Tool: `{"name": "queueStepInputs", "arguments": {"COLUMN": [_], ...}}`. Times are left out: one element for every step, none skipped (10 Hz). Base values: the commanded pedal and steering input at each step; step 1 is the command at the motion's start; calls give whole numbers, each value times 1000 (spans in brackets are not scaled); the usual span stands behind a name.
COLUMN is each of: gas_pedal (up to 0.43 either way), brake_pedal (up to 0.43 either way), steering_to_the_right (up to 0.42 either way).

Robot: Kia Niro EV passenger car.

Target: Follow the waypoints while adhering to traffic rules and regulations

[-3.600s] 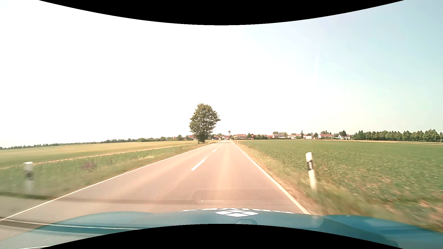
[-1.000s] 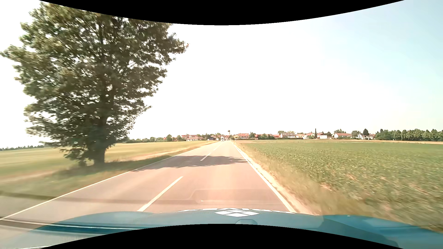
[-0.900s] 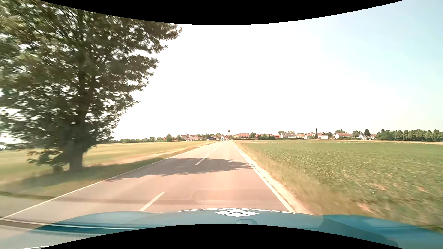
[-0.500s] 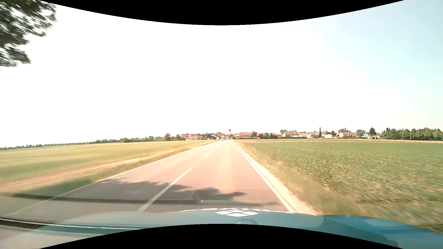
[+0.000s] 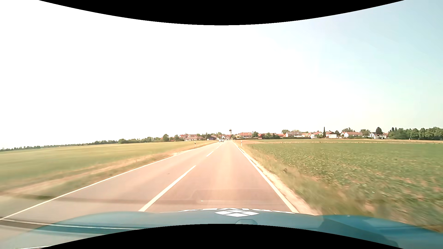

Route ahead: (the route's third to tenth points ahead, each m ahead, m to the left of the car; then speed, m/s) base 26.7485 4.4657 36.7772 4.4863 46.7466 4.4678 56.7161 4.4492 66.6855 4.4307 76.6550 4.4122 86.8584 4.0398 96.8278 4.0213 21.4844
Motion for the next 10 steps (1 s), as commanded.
{"name": "queueStepInputs", "arguments": {"gas_pedal": [209,209,209,209,209,209,209,209,209,209], "brake_pedal": [0,0,0,0,0,0,0,0,0,0], "steering_to_the_right": [-3,-3,-3,-2,-1,-1,-1,0,0,1]}}
